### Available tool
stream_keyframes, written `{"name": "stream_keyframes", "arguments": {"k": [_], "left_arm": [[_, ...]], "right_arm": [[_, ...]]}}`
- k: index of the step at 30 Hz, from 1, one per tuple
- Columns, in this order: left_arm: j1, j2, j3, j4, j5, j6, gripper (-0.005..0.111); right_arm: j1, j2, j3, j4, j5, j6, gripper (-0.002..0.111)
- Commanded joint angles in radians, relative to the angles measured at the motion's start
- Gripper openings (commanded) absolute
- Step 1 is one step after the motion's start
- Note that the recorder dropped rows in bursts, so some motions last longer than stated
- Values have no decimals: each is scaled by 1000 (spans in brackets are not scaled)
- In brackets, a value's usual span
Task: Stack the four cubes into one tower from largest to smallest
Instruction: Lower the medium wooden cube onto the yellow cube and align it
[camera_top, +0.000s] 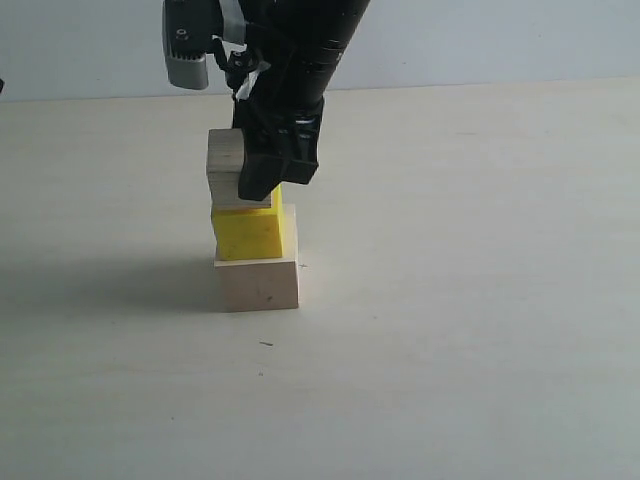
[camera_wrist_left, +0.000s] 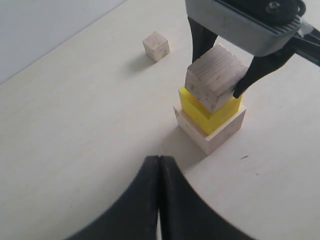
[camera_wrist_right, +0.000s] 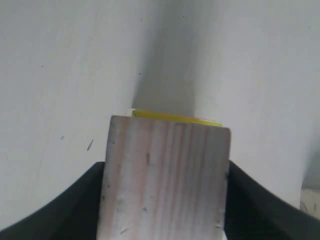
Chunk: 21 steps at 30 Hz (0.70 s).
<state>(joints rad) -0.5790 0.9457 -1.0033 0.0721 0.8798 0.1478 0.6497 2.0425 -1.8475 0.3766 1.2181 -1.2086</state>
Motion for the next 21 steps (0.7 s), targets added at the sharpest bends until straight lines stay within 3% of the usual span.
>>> {"name": "stream_keyframes", "arguments": {"k": [1, 10, 16, 21], "left_arm": [[2, -3, 3, 3, -4, 5, 0], [2, -3, 3, 3, -4, 5, 0], [2, -3, 3, 3, -3, 10, 0], [2, -3, 3, 3, -3, 10, 0]], "right_arm": [[2, -4, -7, 4, -4, 8, 56], [2, -4, -7, 4, -4, 32, 56], [2, -4, -7, 4, -2, 32, 67], [2, -4, -7, -19, -6, 32, 68]]}}
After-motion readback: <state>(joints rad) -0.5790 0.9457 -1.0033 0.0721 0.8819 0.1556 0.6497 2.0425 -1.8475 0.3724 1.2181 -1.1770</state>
